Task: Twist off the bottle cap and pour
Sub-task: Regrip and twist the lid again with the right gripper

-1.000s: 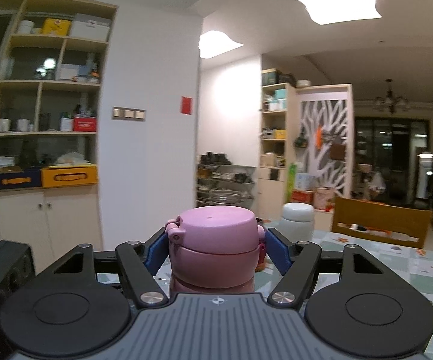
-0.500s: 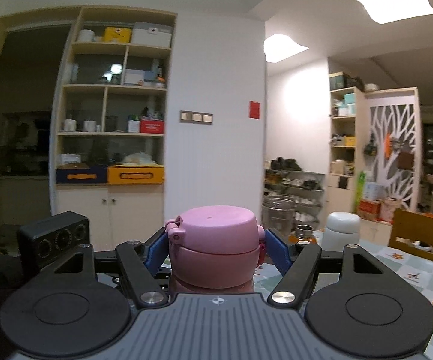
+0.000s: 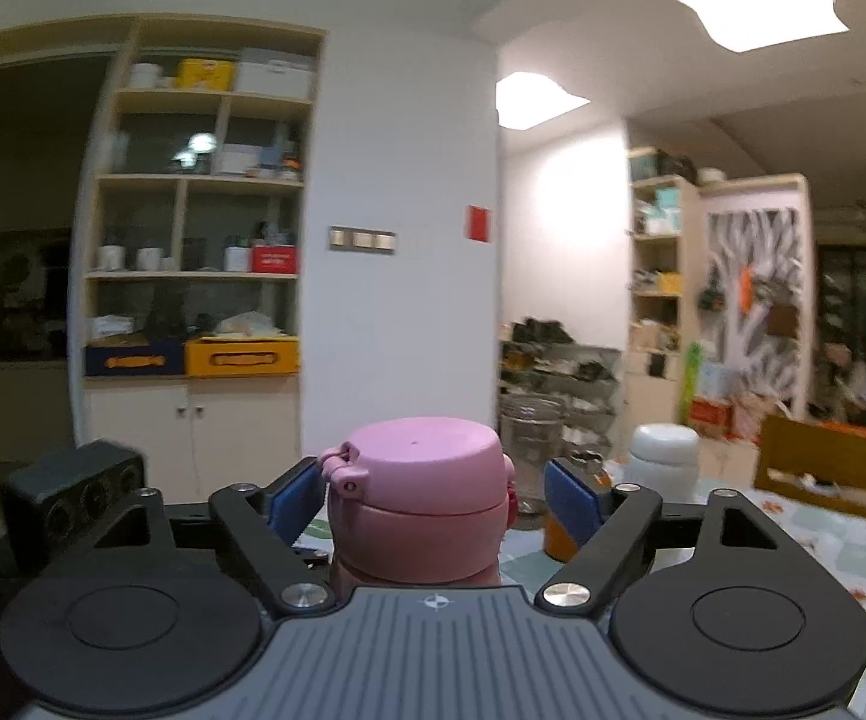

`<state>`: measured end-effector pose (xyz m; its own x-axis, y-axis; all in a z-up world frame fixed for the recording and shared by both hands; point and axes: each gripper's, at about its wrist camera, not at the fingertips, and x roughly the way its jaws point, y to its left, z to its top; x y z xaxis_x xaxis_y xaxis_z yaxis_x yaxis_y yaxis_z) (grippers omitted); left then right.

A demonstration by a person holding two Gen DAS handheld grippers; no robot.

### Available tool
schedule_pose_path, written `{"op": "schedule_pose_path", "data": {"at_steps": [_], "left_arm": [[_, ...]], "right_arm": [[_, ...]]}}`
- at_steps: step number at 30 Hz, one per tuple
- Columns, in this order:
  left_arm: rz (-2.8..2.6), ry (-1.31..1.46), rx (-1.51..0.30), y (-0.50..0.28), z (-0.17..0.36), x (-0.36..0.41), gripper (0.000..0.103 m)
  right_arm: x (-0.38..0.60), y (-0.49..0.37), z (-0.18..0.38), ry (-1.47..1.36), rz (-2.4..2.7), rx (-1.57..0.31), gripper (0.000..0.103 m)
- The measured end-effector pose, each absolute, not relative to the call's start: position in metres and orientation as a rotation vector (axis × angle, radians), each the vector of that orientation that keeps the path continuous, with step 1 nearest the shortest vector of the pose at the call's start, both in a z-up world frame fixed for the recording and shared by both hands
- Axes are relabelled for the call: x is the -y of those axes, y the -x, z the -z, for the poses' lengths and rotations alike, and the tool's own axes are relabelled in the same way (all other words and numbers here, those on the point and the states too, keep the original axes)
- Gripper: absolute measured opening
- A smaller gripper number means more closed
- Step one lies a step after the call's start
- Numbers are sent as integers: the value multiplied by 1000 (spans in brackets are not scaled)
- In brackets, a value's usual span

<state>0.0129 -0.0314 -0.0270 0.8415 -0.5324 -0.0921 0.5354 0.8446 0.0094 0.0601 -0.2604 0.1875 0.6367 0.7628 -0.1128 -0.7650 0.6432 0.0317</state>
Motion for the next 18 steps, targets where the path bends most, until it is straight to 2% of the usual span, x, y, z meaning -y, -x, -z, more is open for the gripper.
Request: {"op": "schedule_pose_path", "data": {"at_steps": [18], "left_arm": [[430,-52,-70,4,24,49,67]], "right_arm": [[201,-25,-163,17,-564,-147,81]]}}
